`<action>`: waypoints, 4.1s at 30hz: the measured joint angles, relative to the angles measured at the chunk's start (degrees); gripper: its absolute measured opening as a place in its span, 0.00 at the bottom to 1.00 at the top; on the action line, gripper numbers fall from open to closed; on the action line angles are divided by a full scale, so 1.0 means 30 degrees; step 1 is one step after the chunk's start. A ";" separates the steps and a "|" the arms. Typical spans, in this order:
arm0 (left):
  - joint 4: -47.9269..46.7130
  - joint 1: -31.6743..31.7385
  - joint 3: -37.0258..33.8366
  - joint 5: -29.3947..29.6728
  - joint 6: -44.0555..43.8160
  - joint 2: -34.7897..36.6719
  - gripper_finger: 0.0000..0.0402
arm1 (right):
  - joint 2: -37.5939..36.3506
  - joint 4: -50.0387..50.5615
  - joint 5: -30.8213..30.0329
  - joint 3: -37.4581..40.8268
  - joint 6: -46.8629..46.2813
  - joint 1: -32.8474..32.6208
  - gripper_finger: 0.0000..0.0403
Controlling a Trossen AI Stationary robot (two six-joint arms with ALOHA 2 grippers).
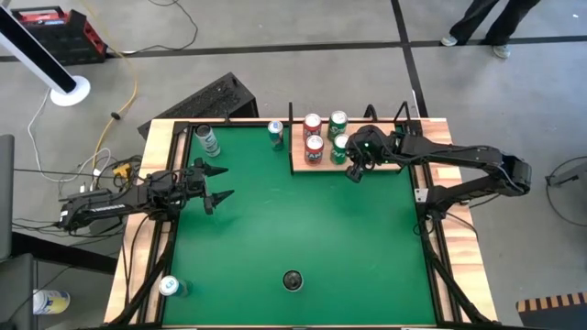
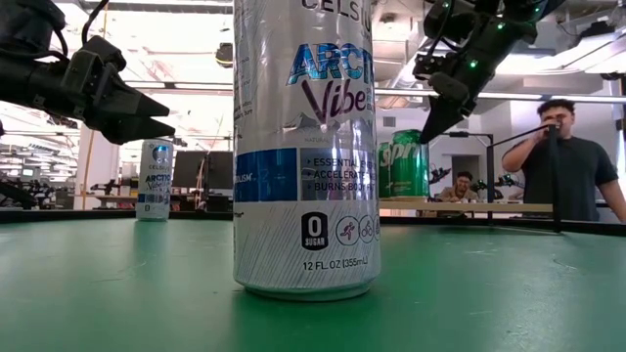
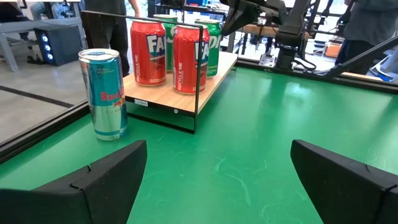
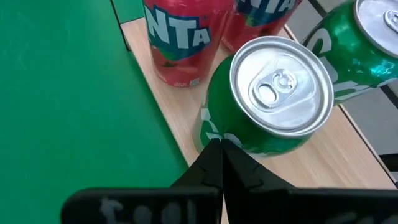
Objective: Place canned beverage on shelf
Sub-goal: Put the green soda can on the shelf aligned with the other green soda can, then put the top blue soda can on the shelf
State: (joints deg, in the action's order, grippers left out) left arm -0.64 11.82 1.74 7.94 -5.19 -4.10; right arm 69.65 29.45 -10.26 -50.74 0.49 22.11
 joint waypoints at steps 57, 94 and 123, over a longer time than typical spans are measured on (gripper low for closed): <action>0.2365 0.0007 -0.0007 0.3971 -1.0012 -0.0007 0.95 | -0.0255 -0.2090 -0.1617 0.0007 0.0762 -0.7521 0.07; 0.7431 0.9105 1.3053 -0.6737 0.7181 -2.3662 0.95 | -0.0255 -0.2460 -0.1596 0.0015 0.1507 -0.7206 0.07; 0.8171 1.0326 1.6524 -0.7965 0.5947 -3.0891 0.95 | -0.0255 -0.1403 -0.1537 0.0022 0.2783 -0.6798 0.07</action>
State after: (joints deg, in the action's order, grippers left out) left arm 23.87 42.79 51.31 -15.95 12.65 -96.77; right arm 68.88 25.24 -14.87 -50.68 8.84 1.72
